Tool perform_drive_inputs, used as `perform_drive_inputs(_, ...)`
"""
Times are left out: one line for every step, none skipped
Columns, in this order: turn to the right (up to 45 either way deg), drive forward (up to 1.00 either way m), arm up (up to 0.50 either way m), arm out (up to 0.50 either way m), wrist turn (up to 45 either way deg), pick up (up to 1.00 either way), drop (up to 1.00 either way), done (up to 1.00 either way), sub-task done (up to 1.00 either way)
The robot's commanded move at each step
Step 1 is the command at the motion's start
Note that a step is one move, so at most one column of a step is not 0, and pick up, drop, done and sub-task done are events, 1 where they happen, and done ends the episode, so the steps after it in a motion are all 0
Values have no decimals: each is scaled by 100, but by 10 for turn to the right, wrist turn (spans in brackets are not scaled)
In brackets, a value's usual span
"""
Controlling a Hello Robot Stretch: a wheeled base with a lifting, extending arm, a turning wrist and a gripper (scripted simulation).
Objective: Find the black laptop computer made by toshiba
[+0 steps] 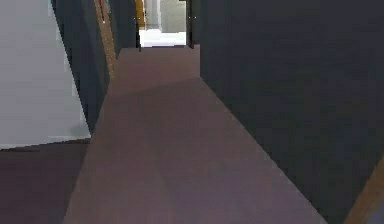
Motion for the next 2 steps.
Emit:
perform_drive_inputs(0, 100, 0, 0, 0, 0, 0, 0, 0)
perform_drive_inputs(0, 100, 0, 0, 0, 0, 0, 0, 0)
